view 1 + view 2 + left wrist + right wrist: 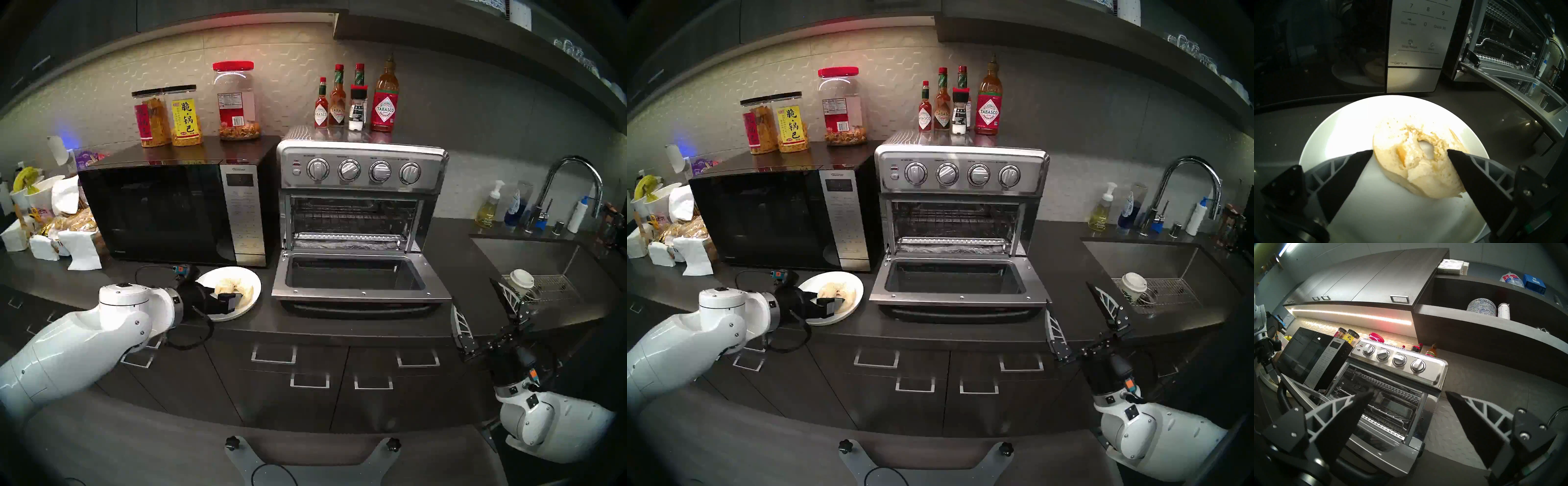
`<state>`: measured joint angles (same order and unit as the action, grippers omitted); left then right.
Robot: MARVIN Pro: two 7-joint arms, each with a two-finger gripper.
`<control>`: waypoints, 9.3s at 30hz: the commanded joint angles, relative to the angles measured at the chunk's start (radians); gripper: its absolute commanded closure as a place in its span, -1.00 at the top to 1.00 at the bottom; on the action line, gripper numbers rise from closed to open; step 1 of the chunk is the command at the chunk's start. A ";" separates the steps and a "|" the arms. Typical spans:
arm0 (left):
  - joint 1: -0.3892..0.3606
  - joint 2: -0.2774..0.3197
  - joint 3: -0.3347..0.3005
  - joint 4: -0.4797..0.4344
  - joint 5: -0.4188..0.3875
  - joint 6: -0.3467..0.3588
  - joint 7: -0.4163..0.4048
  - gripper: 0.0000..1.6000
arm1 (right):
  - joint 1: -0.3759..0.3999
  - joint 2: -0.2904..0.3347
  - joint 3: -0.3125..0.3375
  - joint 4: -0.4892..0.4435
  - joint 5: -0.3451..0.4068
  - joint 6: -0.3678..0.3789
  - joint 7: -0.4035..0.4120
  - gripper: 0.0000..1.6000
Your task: Open the oven and place the bagel inside on the rack
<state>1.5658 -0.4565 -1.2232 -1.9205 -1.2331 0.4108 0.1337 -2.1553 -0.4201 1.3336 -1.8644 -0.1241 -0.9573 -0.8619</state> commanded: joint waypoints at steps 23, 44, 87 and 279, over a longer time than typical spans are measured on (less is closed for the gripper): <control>-0.104 -0.095 -0.025 0.042 0.036 0.021 0.009 1.00 | 0.004 0.000 0.005 -0.007 -0.003 -0.003 -0.004 1.00; -0.111 -0.095 -0.020 0.044 0.036 0.022 0.009 1.00 | 0.004 0.000 0.005 -0.007 -0.003 -0.003 -0.004 1.00; -0.112 -0.095 -0.019 0.045 0.036 0.023 0.009 1.00 | 0.004 0.000 0.005 -0.007 -0.003 -0.003 -0.004 1.00; -0.401 -0.086 0.041 0.027 -0.074 0.499 0.041 1.00 | 0.008 -0.002 0.003 -0.003 -0.018 -0.003 -0.011 1.00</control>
<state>1.2790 -0.5584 -1.1987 -1.9067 -1.2831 0.7963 0.1542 -2.1512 -0.4202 1.3285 -1.8565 -0.1399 -0.9579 -0.8617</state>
